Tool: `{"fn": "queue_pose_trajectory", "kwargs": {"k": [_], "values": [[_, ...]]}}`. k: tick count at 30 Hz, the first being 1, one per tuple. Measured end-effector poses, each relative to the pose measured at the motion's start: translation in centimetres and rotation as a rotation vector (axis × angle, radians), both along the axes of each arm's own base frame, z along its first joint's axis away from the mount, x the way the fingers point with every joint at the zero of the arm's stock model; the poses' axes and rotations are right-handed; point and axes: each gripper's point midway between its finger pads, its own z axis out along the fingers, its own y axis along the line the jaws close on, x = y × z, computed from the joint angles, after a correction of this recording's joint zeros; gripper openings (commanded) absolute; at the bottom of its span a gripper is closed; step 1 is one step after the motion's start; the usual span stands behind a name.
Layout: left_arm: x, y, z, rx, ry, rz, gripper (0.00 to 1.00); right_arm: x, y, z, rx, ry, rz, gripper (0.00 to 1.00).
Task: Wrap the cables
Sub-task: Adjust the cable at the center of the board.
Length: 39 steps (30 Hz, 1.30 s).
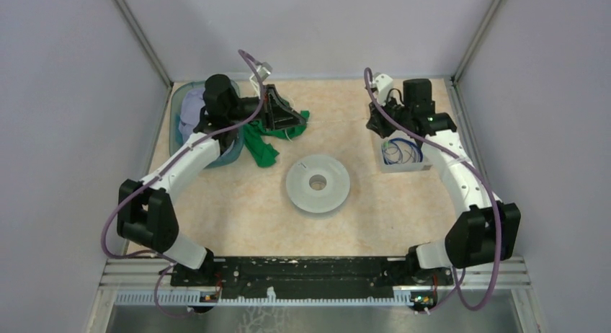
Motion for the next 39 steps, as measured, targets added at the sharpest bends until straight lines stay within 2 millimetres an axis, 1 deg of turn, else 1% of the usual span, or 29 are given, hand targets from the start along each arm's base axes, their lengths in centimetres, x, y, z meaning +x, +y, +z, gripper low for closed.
{"fn": "queue_pose_trajectory", "kwargs": {"k": [5,9,12,16,18,20,21,23,27,29,30,32,34,35,38,39], "values": [[0.2,1.2,-0.2,0.038,-0.045,0.044,0.15,1.0,-2.6,0.2,-0.025,-0.005,-0.088,0.0],[1.4,2.7,-0.9,0.091,-0.087,0.143,0.16,2.1,-5.5,1.3,-0.023,-0.027,-0.174,0.0],[2.2,3.5,-1.4,0.134,-0.114,0.193,0.23,2.7,-7.5,2.1,-0.022,-0.043,-0.228,0.0],[3.3,4.6,-2.9,0.218,-0.147,0.248,0.34,3.1,-9.9,3.3,-0.014,-0.056,-0.292,0.0],[3.5,5.0,-3.8,0.258,-0.151,0.266,0.4,3.2,-10.7,4.0,-0.012,-0.068,-0.313,0.0],[3.5,5.4,-4.6,0.289,-0.154,0.269,0.49,3.3,-11.1,4.9,-0.001,-0.086,-0.325,0.0],[3.5,5.5,-4.9,0.301,-0.154,0.266,0.55,3.3,-11.0,5.3,0.008,-0.093,-0.323,0.0],[3.2,5.7,-5.4,0.317,-0.165,0.254,0.63,3.2,-10.3,6.5,0.041,-0.107,-0.295,0.0],[2.8,6.0,-6.4,0.361,-0.171,0.231,0.66,2.5,-8.2,8.9,0.134,-0.118,-0.212,0.0],[3.0,6.2,-6.9,0.389,-0.178,0.229,0.64,2.3,-7.4,10.3,0.17,-0.129,-0.181,0.0],[3.0,6.4,-7.1,0.401,-0.182,0.23,0.61,2.2,-7.2,10.8,0.179,-0.137,-0.173,0.0],[3.1,6.7,-7.7,0.432,-0.19,0.238,0.5,2.3,-7.1,12.2,0.191,-0.162,-0.171,0.0],[3.2,7.0,-8.1,0.452,-0.21,0.241,0.36,2.4,-7.3,12.8,0.188,-0.18,-0.186,0.0],[3.1,7.1,-8.4,0.459,-0.22,0.24,0.31,2.5,-7.5,12.8,0.182,-0.181,-0.199,0.0],[2.2,7.4,-8.6,0.47,-0.253,0.214,0.2,3.1,-8.2,12.0,0.158,-0.17,-0.244,0.0],[1.7,7.4,-8.3,0.464,-0.27,0.193,0.16,3.4,-8.5,11.5,0.15,-0.16,-0.26,0.03]]}}
